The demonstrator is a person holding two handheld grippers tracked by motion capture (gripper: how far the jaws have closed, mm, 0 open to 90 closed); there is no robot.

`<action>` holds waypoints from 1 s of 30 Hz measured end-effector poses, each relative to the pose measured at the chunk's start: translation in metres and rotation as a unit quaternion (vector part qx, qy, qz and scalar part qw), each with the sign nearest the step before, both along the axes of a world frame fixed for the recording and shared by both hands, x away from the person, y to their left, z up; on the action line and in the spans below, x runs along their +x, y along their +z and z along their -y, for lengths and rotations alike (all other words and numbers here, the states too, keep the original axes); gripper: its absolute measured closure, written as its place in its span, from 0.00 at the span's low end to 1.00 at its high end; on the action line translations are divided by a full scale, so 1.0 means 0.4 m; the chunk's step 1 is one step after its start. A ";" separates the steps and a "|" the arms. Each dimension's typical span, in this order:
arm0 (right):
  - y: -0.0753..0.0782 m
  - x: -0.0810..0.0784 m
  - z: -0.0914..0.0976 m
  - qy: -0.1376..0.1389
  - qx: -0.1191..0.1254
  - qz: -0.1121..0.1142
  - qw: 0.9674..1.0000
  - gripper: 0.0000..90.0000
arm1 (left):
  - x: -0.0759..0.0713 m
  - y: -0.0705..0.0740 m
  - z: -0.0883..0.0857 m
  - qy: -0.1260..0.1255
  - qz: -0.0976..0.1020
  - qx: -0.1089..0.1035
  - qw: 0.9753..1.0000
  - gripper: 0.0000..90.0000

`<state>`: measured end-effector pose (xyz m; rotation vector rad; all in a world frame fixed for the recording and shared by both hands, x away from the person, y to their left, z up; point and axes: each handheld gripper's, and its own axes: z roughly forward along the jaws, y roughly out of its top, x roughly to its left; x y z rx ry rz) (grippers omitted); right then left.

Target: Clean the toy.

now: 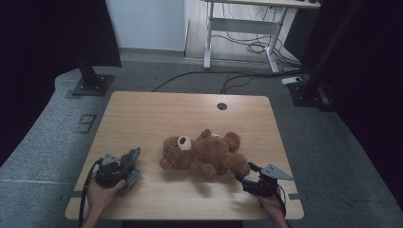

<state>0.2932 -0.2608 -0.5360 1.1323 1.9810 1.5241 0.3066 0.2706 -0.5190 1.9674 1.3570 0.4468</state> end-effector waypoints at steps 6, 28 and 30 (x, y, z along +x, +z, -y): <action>-0.015 -0.010 0.025 -0.007 -0.002 -0.010 1.000 0.26 | -0.002 -0.008 0.007 0.000 -0.004 0.000 1.000 0.62; -0.009 -0.012 0.034 -0.013 0.004 -0.008 1.000 0.26 | -0.069 0.074 0.009 -0.010 0.079 -0.046 0.996 0.24; -0.008 -0.014 0.034 -0.014 0.001 -0.007 1.000 0.26 | -0.075 0.079 0.020 -0.015 0.082 -0.045 0.996 0.24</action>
